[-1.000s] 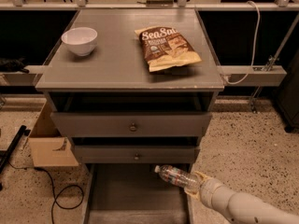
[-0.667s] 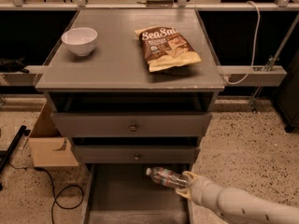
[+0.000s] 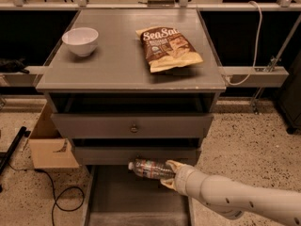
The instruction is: Pick water bottle from bottom drawer and place on counter
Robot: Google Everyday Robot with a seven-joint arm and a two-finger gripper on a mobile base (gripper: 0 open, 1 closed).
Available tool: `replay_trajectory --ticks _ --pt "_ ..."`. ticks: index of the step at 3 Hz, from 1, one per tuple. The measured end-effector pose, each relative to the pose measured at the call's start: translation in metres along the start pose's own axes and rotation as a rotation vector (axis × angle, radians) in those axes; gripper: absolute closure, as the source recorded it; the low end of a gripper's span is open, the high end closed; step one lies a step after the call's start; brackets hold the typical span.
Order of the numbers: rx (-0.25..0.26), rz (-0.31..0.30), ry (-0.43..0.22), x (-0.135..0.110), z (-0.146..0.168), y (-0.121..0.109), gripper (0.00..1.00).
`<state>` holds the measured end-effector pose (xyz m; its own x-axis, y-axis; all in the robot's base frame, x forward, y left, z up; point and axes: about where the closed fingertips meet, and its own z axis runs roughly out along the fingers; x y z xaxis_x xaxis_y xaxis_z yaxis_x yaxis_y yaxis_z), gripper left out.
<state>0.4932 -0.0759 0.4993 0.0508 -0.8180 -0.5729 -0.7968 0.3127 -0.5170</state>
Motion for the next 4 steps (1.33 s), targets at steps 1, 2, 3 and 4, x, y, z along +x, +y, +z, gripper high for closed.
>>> replay_trajectory --ticks 1,2,3,4 --pt "0.031 -0.06 0.003 -0.025 -0.014 -0.019 1.0" --pt "0.064 -0.119 0.007 -0.051 -0.037 -0.04 1.0" --pt "0.084 -0.146 0.012 -0.064 -0.052 -0.053 1.0" --pt "0.116 -0.163 0.016 -0.071 -0.078 -0.069 1.0"
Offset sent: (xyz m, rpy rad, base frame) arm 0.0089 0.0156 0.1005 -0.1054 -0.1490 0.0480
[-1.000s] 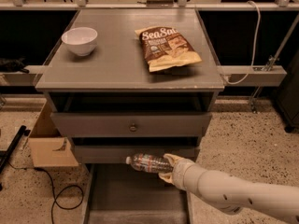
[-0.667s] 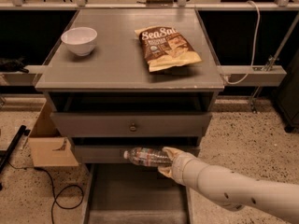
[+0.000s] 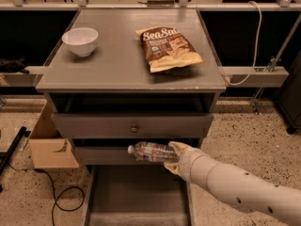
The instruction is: Pick water bottle from bottom drawer and place on counter
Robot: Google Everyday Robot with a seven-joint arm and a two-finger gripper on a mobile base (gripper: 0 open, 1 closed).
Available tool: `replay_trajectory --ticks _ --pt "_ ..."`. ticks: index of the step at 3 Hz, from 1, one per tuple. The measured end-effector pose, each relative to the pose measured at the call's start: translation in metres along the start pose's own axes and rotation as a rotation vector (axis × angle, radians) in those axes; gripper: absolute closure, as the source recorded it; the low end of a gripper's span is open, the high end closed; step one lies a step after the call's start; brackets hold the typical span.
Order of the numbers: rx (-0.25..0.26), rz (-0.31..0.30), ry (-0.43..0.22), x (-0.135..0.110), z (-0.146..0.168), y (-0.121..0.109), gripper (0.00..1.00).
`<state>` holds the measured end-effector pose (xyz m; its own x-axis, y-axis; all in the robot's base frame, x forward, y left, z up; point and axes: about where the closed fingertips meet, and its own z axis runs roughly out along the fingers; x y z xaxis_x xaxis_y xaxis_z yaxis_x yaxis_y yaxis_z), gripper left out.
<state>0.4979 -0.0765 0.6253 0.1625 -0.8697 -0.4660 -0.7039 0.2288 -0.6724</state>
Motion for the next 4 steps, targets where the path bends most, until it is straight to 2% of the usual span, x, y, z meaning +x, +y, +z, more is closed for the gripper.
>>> replay_trajectory --ticks 1,2,3,4 --pt "-0.006 -0.007 -0.001 -0.003 0.002 0.002 1.0" --pt "0.02 -0.071 -0.029 -0.032 -0.015 -0.016 1.0" --pt "0.062 -0.171 -0.036 -0.075 -0.049 -0.058 1.0" --pt "0.098 -0.231 -0.025 -0.1 -0.074 -0.089 1.0"
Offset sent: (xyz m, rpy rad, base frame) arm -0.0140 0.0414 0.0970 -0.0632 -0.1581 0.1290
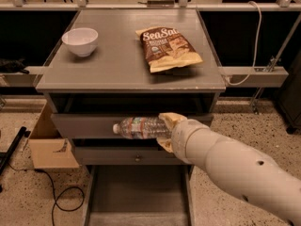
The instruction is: Pick water bottle from bottom drawer and place on counter
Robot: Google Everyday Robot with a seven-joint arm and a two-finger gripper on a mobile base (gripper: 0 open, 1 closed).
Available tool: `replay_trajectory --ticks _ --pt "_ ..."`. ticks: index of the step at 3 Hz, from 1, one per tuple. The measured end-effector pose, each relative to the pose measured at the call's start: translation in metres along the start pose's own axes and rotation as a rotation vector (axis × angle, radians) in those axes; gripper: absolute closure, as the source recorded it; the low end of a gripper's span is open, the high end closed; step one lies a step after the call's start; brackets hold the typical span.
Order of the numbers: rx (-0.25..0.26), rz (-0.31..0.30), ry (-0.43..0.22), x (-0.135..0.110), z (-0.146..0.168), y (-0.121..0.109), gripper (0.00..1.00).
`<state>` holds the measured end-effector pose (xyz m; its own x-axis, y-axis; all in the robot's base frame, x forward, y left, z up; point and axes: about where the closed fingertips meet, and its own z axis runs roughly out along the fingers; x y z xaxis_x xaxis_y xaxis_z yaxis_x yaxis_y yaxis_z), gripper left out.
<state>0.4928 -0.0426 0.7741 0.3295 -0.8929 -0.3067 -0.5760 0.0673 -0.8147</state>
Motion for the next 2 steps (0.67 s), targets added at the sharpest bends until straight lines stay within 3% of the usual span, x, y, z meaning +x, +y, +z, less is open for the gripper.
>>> replay_trajectory --ticks 1,2 --pt "0.039 -0.04 0.002 -0.0148 -0.0156 -0.0306 1.0" --pt "0.041 -0.049 -0.002 -0.018 -0.0157 -0.0345 1.0"
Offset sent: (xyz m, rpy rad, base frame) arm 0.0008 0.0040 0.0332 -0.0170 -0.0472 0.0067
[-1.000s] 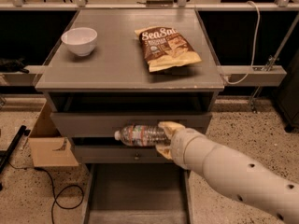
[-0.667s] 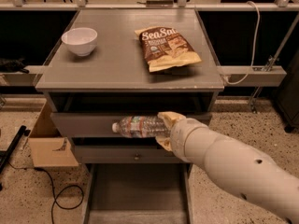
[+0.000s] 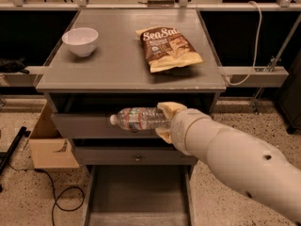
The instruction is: Pick water bottle from bottom drawer and place on counter
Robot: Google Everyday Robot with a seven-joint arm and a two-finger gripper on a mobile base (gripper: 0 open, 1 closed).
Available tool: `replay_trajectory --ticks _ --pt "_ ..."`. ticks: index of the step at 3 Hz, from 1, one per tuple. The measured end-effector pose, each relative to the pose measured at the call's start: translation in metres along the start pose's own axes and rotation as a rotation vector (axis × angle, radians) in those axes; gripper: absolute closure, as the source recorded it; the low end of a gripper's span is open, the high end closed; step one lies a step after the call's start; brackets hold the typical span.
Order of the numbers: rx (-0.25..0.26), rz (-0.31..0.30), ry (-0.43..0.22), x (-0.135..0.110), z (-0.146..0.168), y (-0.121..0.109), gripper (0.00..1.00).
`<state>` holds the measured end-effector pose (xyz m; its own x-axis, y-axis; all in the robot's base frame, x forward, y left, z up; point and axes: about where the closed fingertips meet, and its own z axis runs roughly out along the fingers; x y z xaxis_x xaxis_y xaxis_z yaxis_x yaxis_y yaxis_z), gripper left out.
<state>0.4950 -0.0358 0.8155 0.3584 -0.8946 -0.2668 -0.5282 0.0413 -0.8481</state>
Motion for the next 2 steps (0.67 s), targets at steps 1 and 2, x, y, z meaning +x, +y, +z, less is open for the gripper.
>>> replay_trajectory --ticks 1,2 --pt "0.009 -0.049 -0.022 -0.016 0.0 -0.023 1.0" --pt "0.01 -0.089 -0.055 -0.032 0.005 -0.054 1.0"
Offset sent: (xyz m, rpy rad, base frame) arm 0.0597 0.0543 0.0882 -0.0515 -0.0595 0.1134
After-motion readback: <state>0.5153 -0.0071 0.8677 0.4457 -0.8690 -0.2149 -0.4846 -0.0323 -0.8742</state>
